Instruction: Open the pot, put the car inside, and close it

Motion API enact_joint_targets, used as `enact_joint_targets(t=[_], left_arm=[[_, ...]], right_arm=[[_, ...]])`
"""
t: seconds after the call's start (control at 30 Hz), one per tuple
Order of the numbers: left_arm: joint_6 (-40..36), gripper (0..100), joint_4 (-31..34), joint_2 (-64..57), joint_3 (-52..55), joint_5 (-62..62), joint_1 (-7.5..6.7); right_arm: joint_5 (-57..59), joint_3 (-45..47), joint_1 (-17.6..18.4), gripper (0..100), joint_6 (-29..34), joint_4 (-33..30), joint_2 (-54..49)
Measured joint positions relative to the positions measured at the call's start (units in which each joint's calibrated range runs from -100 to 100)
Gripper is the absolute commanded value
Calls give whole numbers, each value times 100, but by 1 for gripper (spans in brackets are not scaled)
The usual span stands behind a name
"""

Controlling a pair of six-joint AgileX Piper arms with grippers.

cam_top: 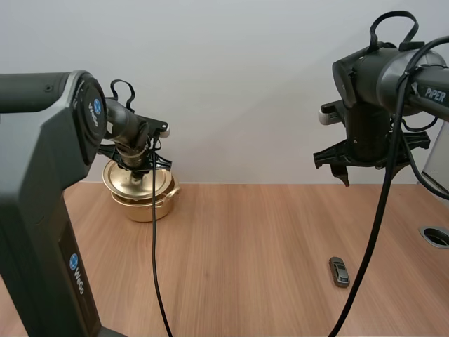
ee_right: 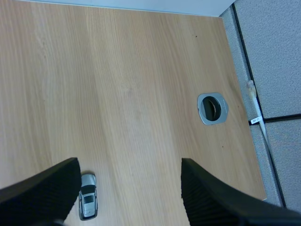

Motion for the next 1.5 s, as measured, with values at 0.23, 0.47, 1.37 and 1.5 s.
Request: enact_joint_targets(t=[0.23,0.47,1.37,1.5], left_arm=[[0,0,0,-841,-659,814,0],[330,0,-235,-2008,-866,1287,0],[1384,0,-1949,-3349,-866,4052,0],[1512,0,-1967,-3457,-866,4201,0]], right_arm=[[0,0,0,100,-143,643,0],[-176,348,-202,100,-212,1138,0],[-3954,3759,-240,100,-401,857,39],[-4429,3759,-240,100,-401,857,356]])
